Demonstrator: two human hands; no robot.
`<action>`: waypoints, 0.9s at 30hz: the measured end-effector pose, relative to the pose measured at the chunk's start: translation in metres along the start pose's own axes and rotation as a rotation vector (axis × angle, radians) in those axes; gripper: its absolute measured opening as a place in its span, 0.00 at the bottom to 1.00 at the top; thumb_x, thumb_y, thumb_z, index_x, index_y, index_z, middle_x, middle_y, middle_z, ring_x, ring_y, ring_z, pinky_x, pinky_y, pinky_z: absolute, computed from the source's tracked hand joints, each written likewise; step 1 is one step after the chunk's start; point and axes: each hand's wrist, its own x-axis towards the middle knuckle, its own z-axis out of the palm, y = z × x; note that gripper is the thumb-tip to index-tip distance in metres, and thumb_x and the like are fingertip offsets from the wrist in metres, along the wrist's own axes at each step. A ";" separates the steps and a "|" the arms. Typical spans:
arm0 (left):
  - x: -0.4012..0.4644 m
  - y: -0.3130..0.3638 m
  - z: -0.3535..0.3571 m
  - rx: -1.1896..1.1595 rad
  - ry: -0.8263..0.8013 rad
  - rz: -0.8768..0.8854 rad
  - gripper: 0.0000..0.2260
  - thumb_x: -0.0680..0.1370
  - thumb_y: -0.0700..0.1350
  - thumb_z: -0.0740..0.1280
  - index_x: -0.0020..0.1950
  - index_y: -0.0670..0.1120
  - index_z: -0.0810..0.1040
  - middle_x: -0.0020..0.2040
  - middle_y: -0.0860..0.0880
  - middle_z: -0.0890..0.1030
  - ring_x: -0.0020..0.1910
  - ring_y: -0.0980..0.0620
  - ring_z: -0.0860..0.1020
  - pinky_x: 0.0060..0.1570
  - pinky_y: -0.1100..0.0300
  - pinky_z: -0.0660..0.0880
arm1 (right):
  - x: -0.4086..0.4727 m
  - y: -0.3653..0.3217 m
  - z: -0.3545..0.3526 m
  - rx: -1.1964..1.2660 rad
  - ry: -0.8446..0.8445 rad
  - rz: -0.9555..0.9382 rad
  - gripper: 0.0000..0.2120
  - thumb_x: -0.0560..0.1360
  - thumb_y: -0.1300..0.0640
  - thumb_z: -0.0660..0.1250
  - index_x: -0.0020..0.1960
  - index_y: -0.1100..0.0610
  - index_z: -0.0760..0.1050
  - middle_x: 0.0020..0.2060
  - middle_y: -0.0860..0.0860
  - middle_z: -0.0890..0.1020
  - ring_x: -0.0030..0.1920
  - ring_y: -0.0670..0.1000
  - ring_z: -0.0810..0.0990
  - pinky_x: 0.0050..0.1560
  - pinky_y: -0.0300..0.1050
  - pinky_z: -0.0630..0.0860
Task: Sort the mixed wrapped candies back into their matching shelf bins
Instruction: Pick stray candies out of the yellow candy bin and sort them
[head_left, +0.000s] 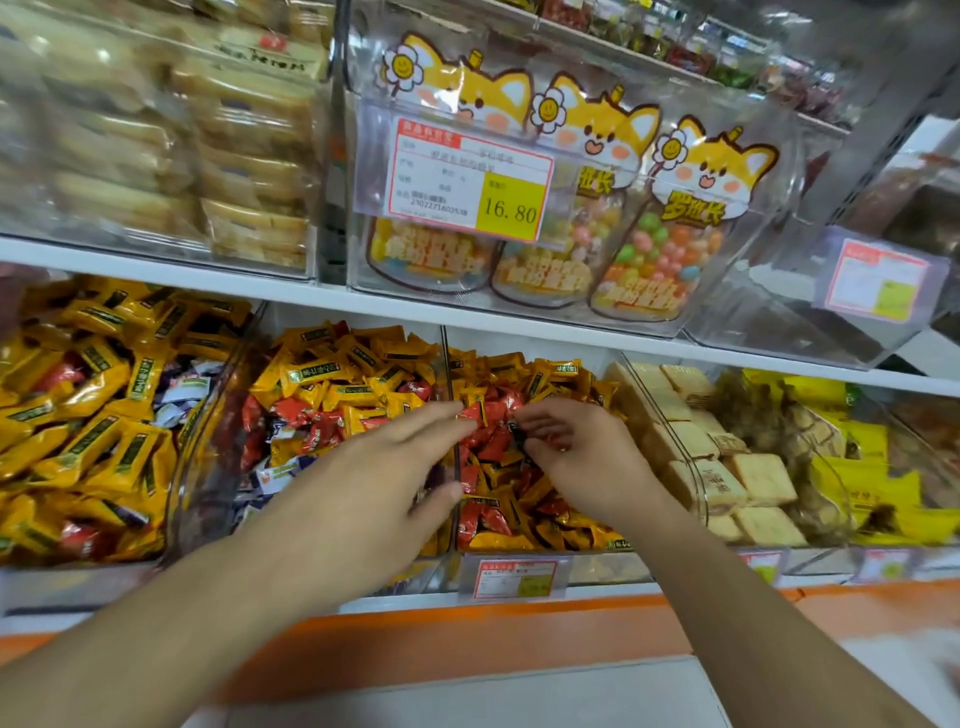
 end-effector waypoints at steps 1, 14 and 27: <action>0.001 0.001 0.003 -0.013 -0.032 0.005 0.28 0.84 0.59 0.58 0.82 0.64 0.52 0.80 0.72 0.46 0.79 0.65 0.56 0.72 0.69 0.54 | 0.003 0.001 0.003 -0.031 -0.018 -0.004 0.15 0.80 0.60 0.70 0.64 0.48 0.81 0.54 0.41 0.83 0.56 0.38 0.79 0.60 0.33 0.76; 0.005 -0.002 0.014 -0.081 -0.057 -0.010 0.28 0.84 0.59 0.59 0.82 0.63 0.53 0.76 0.77 0.42 0.77 0.66 0.60 0.72 0.68 0.59 | 0.025 0.017 0.020 -0.255 0.012 0.034 0.21 0.76 0.46 0.76 0.68 0.48 0.80 0.63 0.46 0.81 0.64 0.48 0.77 0.61 0.40 0.73; 0.004 -0.001 0.012 -0.072 -0.080 -0.022 0.28 0.84 0.59 0.60 0.82 0.64 0.52 0.78 0.75 0.42 0.78 0.66 0.57 0.74 0.66 0.59 | 0.013 0.018 0.010 -0.226 0.245 -0.043 0.02 0.76 0.56 0.76 0.47 0.50 0.88 0.44 0.45 0.83 0.49 0.47 0.80 0.50 0.47 0.79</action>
